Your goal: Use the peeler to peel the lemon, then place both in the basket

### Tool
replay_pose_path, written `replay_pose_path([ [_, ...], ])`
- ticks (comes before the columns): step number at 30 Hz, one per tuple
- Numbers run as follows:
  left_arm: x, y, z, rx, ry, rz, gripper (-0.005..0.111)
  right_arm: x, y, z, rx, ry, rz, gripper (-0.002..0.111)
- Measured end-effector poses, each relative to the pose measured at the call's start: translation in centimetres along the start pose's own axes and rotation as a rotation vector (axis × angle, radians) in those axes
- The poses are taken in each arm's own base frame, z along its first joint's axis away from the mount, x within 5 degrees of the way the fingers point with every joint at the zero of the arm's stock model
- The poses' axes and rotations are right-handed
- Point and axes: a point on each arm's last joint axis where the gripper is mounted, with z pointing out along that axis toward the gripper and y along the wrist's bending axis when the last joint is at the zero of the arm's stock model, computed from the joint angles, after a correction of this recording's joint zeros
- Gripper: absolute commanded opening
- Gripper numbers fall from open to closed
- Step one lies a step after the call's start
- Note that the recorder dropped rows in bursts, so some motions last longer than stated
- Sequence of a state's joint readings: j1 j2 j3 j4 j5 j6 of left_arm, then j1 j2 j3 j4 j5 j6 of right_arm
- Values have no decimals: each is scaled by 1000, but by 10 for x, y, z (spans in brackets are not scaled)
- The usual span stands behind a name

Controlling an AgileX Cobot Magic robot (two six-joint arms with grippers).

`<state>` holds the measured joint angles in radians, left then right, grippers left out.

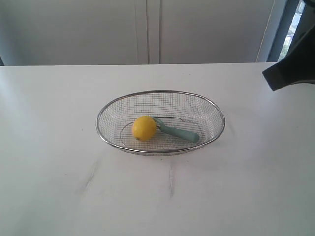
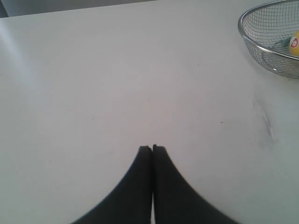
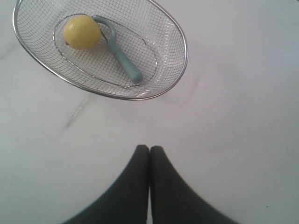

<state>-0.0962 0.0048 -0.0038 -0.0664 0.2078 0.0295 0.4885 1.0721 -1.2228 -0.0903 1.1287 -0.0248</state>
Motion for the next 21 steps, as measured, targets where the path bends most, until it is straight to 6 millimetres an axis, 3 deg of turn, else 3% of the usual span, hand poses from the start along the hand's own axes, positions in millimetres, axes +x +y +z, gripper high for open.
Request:
replay_pose_path([
  [5, 0, 0, 0, 0, 0, 0, 0, 7, -6, -20, -44, -70, 105, 0],
  [11, 0, 0, 0, 0, 0, 0, 0, 42, -20, -91, 65, -329, 263, 0],
  [15, 0, 0, 0, 0, 0, 0, 0, 79, -7, -142, 137, -515, 278, 0],
  [21, 0, 0, 0, 0, 0, 0, 0, 124, 15, -184, 156, -706, 256, 0],
])
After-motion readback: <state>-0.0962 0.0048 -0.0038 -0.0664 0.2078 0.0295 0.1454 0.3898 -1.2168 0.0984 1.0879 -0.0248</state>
